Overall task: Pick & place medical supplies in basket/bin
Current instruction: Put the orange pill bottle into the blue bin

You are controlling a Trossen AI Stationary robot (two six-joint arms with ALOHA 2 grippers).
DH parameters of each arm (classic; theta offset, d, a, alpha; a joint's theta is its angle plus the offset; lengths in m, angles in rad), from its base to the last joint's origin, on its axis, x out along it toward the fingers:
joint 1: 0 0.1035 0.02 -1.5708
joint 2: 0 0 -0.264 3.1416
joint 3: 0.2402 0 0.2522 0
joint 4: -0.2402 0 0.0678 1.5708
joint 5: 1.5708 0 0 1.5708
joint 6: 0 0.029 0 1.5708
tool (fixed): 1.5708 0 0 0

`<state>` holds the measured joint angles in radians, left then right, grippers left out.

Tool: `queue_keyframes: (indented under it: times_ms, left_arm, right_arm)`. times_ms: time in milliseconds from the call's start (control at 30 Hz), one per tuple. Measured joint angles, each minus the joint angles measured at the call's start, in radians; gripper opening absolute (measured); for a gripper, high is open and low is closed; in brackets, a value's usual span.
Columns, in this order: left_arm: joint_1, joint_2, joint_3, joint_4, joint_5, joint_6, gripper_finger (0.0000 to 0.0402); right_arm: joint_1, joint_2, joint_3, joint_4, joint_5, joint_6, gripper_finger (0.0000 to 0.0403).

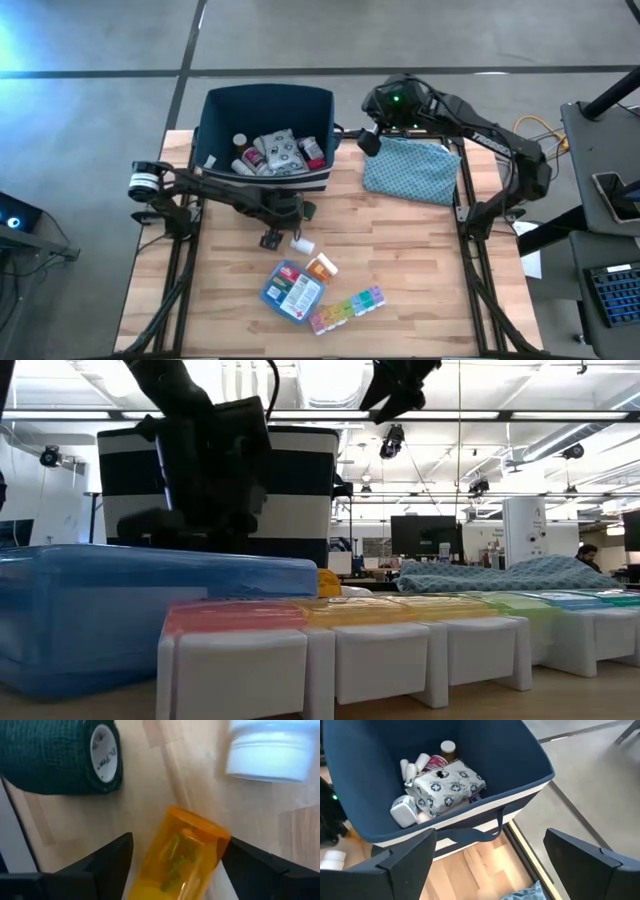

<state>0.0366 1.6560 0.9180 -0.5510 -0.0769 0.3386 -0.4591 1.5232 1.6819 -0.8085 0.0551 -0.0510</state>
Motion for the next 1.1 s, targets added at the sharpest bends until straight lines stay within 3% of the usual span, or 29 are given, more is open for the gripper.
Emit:
queue_keyframes:
  times_ms: [367, 633, 867, 1000, 1100]
  left_arm:
    - [0.004, -0.027, 0.000, -0.041, 0.000, -0.043, 0.0196]
    - [0.003, -0.085, 0.105, -0.241, 0.007, -0.159, 0.0168]
    - [0.002, -0.165, 0.381, -0.515, 0.043, -0.285, 0.0166]
    - [0.002, -0.180, 0.629, -0.611, 0.093, -0.420, 0.0166]
    - [0.003, -0.180, 0.817, -0.612, 0.042, -0.461, 0.0166]
  right_arm:
    - [0.000, -0.004, 0.003, 0.020, 0.000, 0.037, 0.0359]
    - [0.000, -0.004, 0.016, 0.045, -0.001, 0.020, 0.0359]
    - [0.000, -0.004, 0.016, 0.045, -0.013, -0.028, 0.0359]
    - [0.001, -0.005, 0.016, 0.047, -0.061, -0.049, 0.0359]
    - [0.001, -0.005, 0.016, 0.059, -0.066, -0.070, 0.0359]
